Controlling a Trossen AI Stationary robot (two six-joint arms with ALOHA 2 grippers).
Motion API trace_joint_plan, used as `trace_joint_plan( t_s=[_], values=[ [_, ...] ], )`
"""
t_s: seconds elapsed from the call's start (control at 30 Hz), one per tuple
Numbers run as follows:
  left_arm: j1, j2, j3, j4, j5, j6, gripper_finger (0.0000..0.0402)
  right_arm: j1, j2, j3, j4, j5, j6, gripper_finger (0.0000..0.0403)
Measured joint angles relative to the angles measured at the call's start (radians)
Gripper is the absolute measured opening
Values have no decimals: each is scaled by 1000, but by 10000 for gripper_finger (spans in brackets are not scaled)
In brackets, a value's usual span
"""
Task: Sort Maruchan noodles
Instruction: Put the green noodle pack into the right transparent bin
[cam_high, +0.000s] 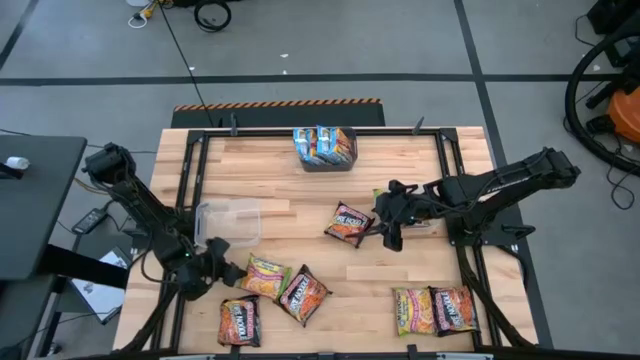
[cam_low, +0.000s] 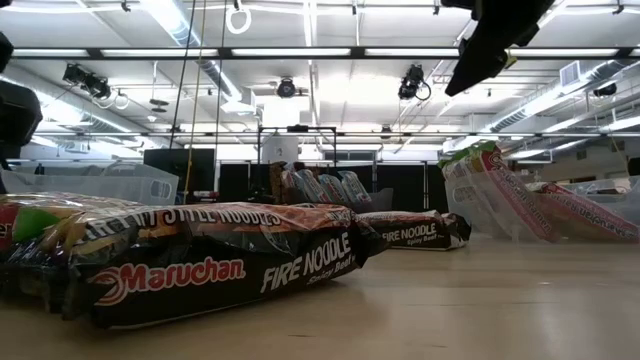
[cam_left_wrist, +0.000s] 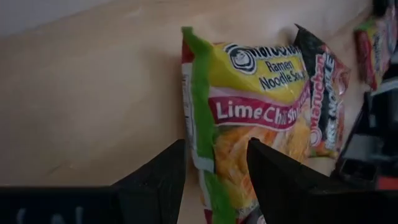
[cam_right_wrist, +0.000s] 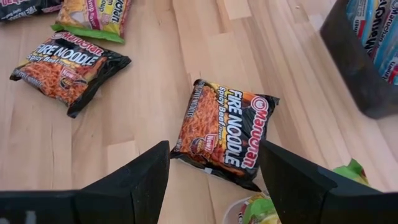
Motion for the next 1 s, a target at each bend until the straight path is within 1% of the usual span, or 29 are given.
trace_joint_plan(
  t_s=[0.13,0.23,0.43,0.53,0.63,0.73,0.87,0.9,1.0],
  values=[
    [39,0,0,-26,3,33,174,-13,0,0,0,0,4,250],
    [72,0,0,-14,11,61,173,-20,0,0,0,0,21,250],
    [115,0,0,3,175,170,159,-20,0,0,0,-1,26,250],
    [118,0,1,5,191,188,149,-20,0,0,0,2,25,250],
    [119,0,1,5,180,199,136,-20,0,0,0,5,26,250],
    [119,0,1,5,176,241,104,-20,0,0,0,5,23,250],
    [120,-1,3,-9,152,261,20,-20,0,0,0,6,10,250],
    [124,0,2,-18,153,258,12,-20,0,0,0,7,3,250],
    [131,-4,5,-21,173,261,7,-20,0,0,0,8,-43,250]
  ],
)
